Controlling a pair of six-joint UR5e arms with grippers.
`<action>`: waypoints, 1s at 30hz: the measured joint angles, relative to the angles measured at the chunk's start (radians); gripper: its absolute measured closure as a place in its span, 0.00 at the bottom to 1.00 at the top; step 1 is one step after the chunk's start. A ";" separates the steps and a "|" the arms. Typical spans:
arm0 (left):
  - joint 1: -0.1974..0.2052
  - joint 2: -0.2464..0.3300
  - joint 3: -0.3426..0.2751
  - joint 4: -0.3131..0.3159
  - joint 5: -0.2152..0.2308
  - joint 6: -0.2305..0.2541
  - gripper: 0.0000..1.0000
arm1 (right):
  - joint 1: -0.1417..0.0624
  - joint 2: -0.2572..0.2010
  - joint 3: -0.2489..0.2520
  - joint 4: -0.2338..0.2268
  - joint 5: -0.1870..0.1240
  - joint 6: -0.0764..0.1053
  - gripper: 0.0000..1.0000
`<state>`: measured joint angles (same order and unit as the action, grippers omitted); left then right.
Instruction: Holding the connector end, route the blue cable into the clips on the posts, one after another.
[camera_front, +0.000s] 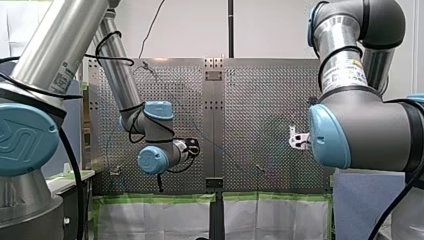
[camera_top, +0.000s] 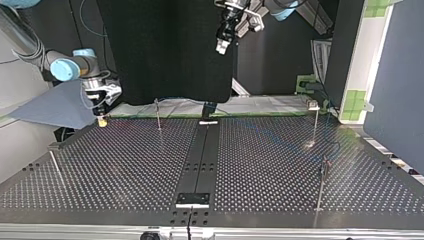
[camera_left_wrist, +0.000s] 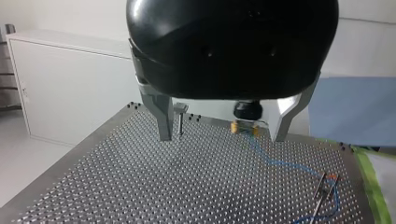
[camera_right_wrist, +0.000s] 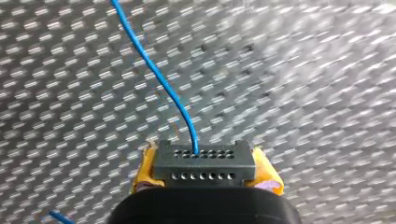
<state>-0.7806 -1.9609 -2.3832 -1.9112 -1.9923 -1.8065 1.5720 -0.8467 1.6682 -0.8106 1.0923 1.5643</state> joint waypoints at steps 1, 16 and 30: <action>0.002 0.000 0.000 0.000 0.000 0.002 0.00 | 0.002 -0.013 0.000 0.000 -0.002 -0.001 1.00; 0.007 0.000 0.000 -0.003 0.001 0.009 0.00 | 0.006 -0.052 0.000 -0.001 -0.008 -0.006 1.00; 0.007 0.000 0.000 -0.003 0.001 0.009 0.00 | 0.006 -0.052 0.000 -0.001 -0.008 -0.006 1.00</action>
<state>-0.7735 -1.9609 -2.3834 -1.9146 -1.9918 -1.7978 1.5778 -0.8987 1.6683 -0.8117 1.0847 1.5588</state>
